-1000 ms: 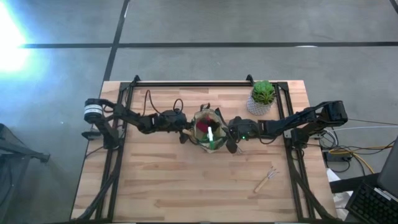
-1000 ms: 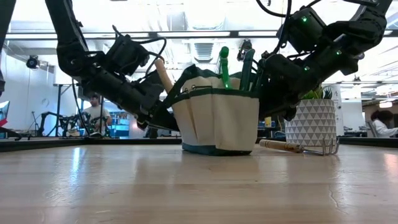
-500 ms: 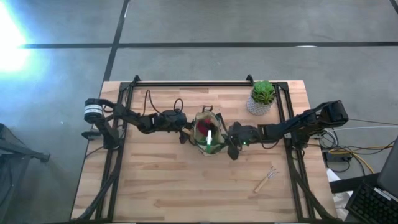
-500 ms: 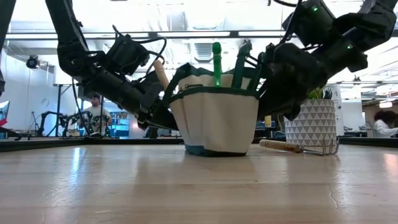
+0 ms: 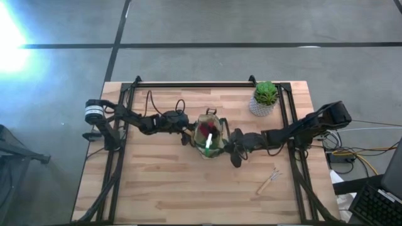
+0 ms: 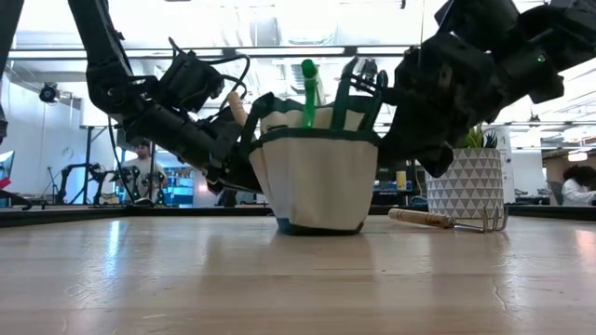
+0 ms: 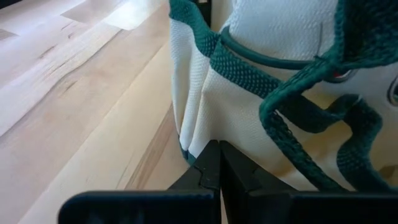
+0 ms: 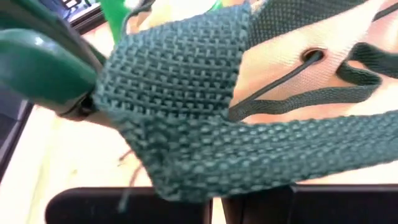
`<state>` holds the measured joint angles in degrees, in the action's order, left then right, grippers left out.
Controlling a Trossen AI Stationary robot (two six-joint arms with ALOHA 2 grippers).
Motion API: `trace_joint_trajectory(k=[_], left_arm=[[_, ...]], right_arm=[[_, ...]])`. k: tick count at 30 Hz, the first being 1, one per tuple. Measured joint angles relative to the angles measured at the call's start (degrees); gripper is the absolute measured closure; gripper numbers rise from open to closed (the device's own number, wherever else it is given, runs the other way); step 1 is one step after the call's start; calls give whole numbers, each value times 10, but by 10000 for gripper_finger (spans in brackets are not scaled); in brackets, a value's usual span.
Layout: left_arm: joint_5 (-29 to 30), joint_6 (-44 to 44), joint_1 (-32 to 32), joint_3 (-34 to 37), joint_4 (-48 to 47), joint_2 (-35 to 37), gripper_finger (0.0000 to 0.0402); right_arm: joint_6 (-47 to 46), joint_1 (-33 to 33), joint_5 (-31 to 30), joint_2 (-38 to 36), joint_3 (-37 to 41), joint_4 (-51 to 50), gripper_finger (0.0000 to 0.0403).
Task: Pick & Place Garden tools in Gardening bag
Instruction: Adjust the light brown gardening bag on the table
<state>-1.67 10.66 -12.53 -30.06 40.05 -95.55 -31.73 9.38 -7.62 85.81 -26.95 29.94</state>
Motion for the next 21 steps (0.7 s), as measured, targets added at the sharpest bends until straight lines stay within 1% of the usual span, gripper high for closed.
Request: trace_joint_trajectory(k=[3,7,12,14,16,19,21], left_arm=[[0,0,0,0,0,0,400],[-1,0,0,1,-1,0,400],[-5,1,0,1,-10,0,400],[-8,1,0,3,-15,0,400],[-8,1,0,3,-17,0,400],[-8,1,0,3,-17,0,400],[-9,1,0,3,-17,0,400]], right_arm=[[-10,9,1,19,-11,2,395],[-13,26,5,63,-40,2,395],[-13,53,50,113,-89,-13,395],[-12,65,52,108,-105,-52,395],[-10,74,46,94,-123,-118,395],[-8,89,16,59,-140,-212,395],[-4,98,3,34,-146,-240,395]])
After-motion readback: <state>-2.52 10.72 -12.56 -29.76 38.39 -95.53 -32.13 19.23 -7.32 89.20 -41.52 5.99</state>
